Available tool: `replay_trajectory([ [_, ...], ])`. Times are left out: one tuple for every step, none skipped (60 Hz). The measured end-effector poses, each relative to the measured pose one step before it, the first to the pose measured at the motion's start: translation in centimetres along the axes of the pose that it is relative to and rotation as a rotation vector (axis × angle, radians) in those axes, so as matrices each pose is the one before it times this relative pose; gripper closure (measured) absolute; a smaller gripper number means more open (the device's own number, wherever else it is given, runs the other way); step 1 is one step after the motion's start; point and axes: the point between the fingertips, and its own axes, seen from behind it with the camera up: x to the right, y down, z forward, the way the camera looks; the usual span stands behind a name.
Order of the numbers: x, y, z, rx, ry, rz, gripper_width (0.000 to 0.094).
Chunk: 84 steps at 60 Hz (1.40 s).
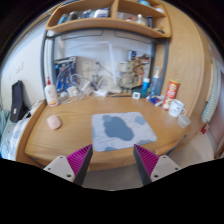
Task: Arrange mouse
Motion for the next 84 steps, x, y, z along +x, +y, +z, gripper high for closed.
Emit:
replay_trajectory([
  [-1.370, 0.311, 0.285, -0.00742, -0.01332, -0.0070, 0.0116],
  [-1.280, 0.248, 0.252, -0.00730, -0.01215, -0.0084, 0.0115],
  [-1.266, 0.247, 0.344, -0.00738, -0.01210, -0.0091, 0.0115],
  [-1.214, 0.190, 0.269, -0.00686, -0.01139, -0.0086, 0.0115],
  [-1.147, 0.140, 0.305, -0.00593, -0.01128, -0.0078, 0.0116],
  [-1.148, 0.139, 0.271, -0.00491, -0.01219, -0.0071, 0.0117],
  [-1.117, 0.102, 0.288, -0.00515, -0.01257, -0.0071, 0.0113],
  [-0.957, 0.117, 0.276, -0.00535, -0.01596, -0.0070, 0.0114],
  [-1.178, 0.007, 0.342, -0.00615, -0.00910, -0.0038, 0.0115],
  [-0.997, 0.002, 0.308, -0.00548, -0.01093, -0.0038, 0.0114],
  [-0.945, -0.019, 0.324, -0.00441, -0.01083, -0.0038, 0.0114],
  [-0.832, 0.008, 0.275, -0.00334, -0.01360, -0.0051, 0.0114],
  [-0.901, -0.039, 0.343, -0.00347, -0.00908, -0.0037, 0.0115],
  [-0.962, -0.085, 0.445, -0.00430, -0.00401, -0.0026, 0.0118],
  [-0.658, 0.014, 0.299, -0.00424, -0.00947, -0.0044, 0.0116],
  [-0.751, -0.014, 0.367, -0.00570, -0.00561, -0.0038, 0.0115],
  [-0.799, -0.048, 0.420, -0.00526, -0.00470, -0.0035, 0.0116],
  [-0.734, -0.050, 0.378, -0.00539, -0.00535, -0.0034, 0.0116],
  [-0.718, -0.075, 0.421, -0.00488, -0.00491, -0.0026, 0.0116],
  [-0.625, -0.079, 0.380, -0.00498, -0.00456, -0.0028, 0.0116],
  [-0.606, -0.132, 0.418, -0.00469, -0.00276, -0.0021, 0.0115],
  [-0.545, -0.177, 0.464, -0.00407, -0.00174, -0.0017, 0.0116],
  [-0.495, -0.146, 0.429, -0.00443, -0.00162, -0.0015, 0.0117],
  [-0.443, -0.099, 0.432, -0.00335, -0.00245, -0.0013, 0.0116],
  [-0.495, -0.193, 0.436, -0.00439, -0.00082, -0.0009, 0.0116],
  [-0.423, -0.180, 0.457, -0.00221, -0.00111, -0.0004, 0.0115],
  [-0.389, -0.216, 0.434, -0.00245, -0.00077, -0.0003, 0.0115],
  [-0.383, -0.288, 0.470, -0.00200, 0.00034, 0.0005, 0.0116],
  [-0.291, -0.206, 0.436, -0.00229, -0.00068, 0.0006, 0.0115],
  [-0.288, -0.222, 0.443, -0.00205, 0.00021, 0.0016, 0.0115],
  [-0.262, -0.203, 0.447, -0.00277, 0.00043, 0.0016, 0.0114],
  [-0.235, -0.209, 0.438, -0.00324, 0.00083, 0.0012, 0.0115],
  [-0.227, -0.204, 0.449, -0.00391, 0.00078, 0.0013, 0.0113],
  [-0.176, -0.219, 0.439, -0.00316, 0.00049, -0.0001, 0.0113],
  [-0.139, -0.262, 0.422, -0.00225, 0.00080, -0.0008, 0.0114],
  [-0.133, -0.255, 0.426, -0.00234, 0.00182, -0.0010, 0.0113],
  [-0.063, -0.261, 0.443, -0.00269, 0.00341, -0.0016, 0.0114],
  [-0.021, -0.253, 0.415, -0.00397, 0.00468, -0.0018, 0.0115],
  [-0.044, -0.208, 0.426, -0.00424, 0.00358, -0.0026, 0.0114],
  [-0.149, -0.536, 0.368, 0.00788, -0.00144, 0.0024, 0.0119],
  [-0.041, -0.437, 0.362, 0.00418, 0.00173, 0.0042, 0.0128],
  [0.033, -0.305, 0.349, -0.00069, 0.00437, 0.0039, 0.0127],
  [0.071, -0.245, 0.353, -0.00390, 0.00526, 0.0031, 0.0123],
  [-0.026, -0.310, 0.347, -0.00077, 0.00141, 0.0029, 0.0123],
  [-0.064, -0.375, 0.237, 0.00125, 0.00076, 0.0036, 0.0125],
  [0.041, -0.266, 0.285, -0.00147, 0.00393, 0.0028, 0.0124],
  [0.059, -0.250, 0.250, -0.00409, 0.00449, 0.0015, 0.0126],
  [0.051, -0.331, 0.263, 0.00013, 0.00335, 0.0024, 0.0128],
  [0.091, -0.304, 0.263, -0.00105, 0.00488, 0.0021, 0.0128],
  [0.105, -0.259, 0.253, -0.00190, 0.00537, 0.0012, 0.0128],
  [0.056, -0.290, 0.272, -0.00071, 0.00425, 0.0006, 0.0128],
  [-0.058, -0.273, 0.240, -0.00075, -0.00217, -0.0003, 0.0128],
  [0.123, -0.402, 0.558, -0.00175, 0.00170, -0.0004, 0.0129],
  [0.062, -0.145, 0.126, -0.00289, 0.00333, -0.0005, 0.0132],
  [0.049, -0.219, 0.163, 0.00012, 0.00248, 0.0013, 0.0136],
  [0.168, -0.155, 0.179, 0.00072, 0.00405, 0.0013, 0.0141],
  [0.167, -0.189, 0.168, -0.00148, 0.00544, 0.0008, 0.0148],
  [0.179, -0.192, 0.165, -0.00064, 0.00612, -0.0002, 0.0151],
  [0.198, -0.198, 0.188, -0.00021, 0.00603, 0.0004, 0.0156],
  [0.217, -0.186, 0.203, -0.00158, 0.00667, 0.0013, 0.0158],
  [0.202, -0.177, 0.200, -0.00176, 0.00641, 0.0025, 0.0161],
  [0.204, -0.197, 0.208, -0.00199, 0.00684, 0.0033, 0.0167],
  [0.241, -0.230, 0.189, -0.00311, 0.00795, 0.0036, 0.0169],
  [0.227, -0.147, 0.170, -0.00096, 0.00414, 0.0041, 0.0170],
  [0.199, -0.152, 0.194, -0.00115, 0.00513, 0.0052, 0.0175],
  [0.206, -0.141, 0.207, -0.00026, 0.00447, 0.0055, 0.0182],
  [0.175, -0.122, 0.178, -0.00061, 0.00396, 0.0064, 0.0188],
  [0.155, -0.138, 0.170, -0.00089, 0.00256, 0.0084, 0.0196],
  [0.133, -0.098, 0.155, -0.00233, 0.00195, 0.0091, 0.0206],
  [0.104, -0.096, 0.149, -0.00213, 0.00037, 0.0096, 0.0220],
  [0.067, -0.118, 0.078, -0.00456, 0.00059, 0.0100, 0.0234],
  [0.060, -0.053, 0.139, -0.00222, -0.00179, 0.0099, 0.0249],
  [0.063, -0.086, 0.102, -0.00016, -0.00242, 0.0092, 0.0264],
  [0.011, -0.049, 0.118, -0.00046, -0.00347, 0.0100, 0.0279],
  [-0.056, -0.027, 0.125, -0.00127, -0.00467, 0.0103, 0.0293],
  [-0.062, -0.042, 0.119, -0.00034, -0.00571, 0.0104, 0.0312],
  [0.029, -0.087, 0.078, 0.00205, -0.00278, 0.0090, 0.0334],
  [0.123, -0.087, 0.049, 0.00273, 0.00254, 0.0034, 0.0349],
  [0.149, 0.001, 0.032, -0.00070, 0.00400, -0.0007, 0.0365],
  [0.115, -0.087, 0.053, 0.00389, 0.00350, -0.0025, 0.0395],
  [-0.064, -0.081, 0.035, -0.00051, 0.00159, -0.0011, 0.0410],
  [0.010, -0.039, 0.003, 0.00303, -0.00102, 0.0010, 0.0466],
  [-0.009, -0.046, 0.032, 0.00368, -0.00164, -0.0005, 0.0472],
  [-0.019, 0.022, 0.020, 0.00270, -0.00215, -0.0025, 0.0476],
])
